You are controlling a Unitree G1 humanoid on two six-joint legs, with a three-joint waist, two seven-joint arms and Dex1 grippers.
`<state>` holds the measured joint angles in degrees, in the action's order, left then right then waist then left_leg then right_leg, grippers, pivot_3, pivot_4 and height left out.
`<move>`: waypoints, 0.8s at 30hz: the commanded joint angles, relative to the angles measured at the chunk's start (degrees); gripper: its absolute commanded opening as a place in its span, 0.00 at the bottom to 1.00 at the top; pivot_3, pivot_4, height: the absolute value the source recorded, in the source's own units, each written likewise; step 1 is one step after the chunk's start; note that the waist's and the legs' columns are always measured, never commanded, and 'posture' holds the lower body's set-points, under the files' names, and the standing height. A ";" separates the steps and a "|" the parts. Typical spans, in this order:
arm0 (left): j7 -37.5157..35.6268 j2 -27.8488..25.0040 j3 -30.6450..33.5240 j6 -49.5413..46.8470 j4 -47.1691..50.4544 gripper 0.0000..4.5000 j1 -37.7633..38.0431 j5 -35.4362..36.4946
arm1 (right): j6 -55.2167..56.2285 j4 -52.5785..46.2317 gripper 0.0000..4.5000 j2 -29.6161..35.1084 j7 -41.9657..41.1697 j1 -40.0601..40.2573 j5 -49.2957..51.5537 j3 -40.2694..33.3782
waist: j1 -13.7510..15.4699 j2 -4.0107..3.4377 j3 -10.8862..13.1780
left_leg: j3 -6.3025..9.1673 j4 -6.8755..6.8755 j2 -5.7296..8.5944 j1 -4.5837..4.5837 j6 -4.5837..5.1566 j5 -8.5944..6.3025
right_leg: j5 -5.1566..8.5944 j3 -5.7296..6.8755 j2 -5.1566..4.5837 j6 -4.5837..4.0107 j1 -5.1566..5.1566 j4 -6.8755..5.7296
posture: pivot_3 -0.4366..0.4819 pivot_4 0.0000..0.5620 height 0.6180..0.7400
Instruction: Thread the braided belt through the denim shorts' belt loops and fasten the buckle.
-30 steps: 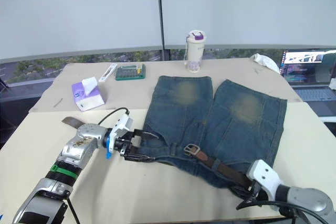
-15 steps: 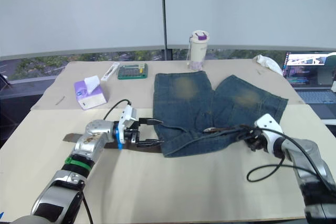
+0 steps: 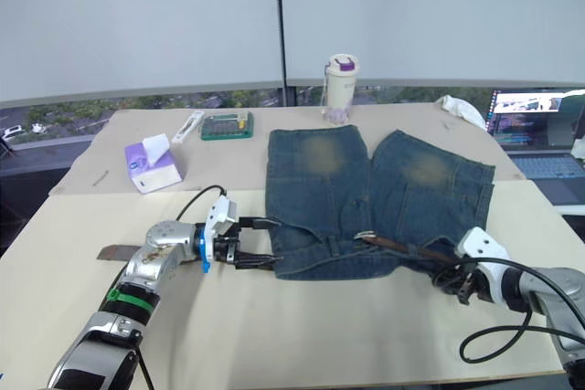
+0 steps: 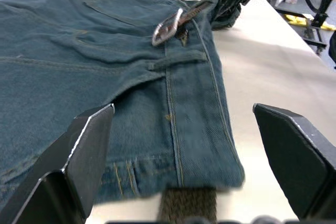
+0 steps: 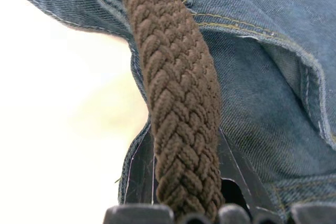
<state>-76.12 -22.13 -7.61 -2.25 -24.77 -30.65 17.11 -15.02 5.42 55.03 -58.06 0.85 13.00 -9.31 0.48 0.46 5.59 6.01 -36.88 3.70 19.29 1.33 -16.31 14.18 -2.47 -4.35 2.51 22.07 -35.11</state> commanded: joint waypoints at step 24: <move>44.91 7.25 19.63 -16.12 35.74 1.00 28.82 5.80 | -9.89 -31.93 0.99 -10.87 0.16 0.13 27.14 -10.83 | 0.71 -0.10 0.17 | -0.05 0.02 -0.28 0.04 -0.23 -0.21 | 0.00 -0.09 -0.08 -0.01 0.07 0.10 | 0.48 0.27 1.00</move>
<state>-36.40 -15.18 9.73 -19.18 8.40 -1.81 24.07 -24.89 -24.42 44.03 -58.64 2.42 37.71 -19.46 1.19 0.36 5.77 5.95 -36.86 3.45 19.32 1.10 -16.52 14.18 -2.56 -4.42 2.50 22.14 -35.01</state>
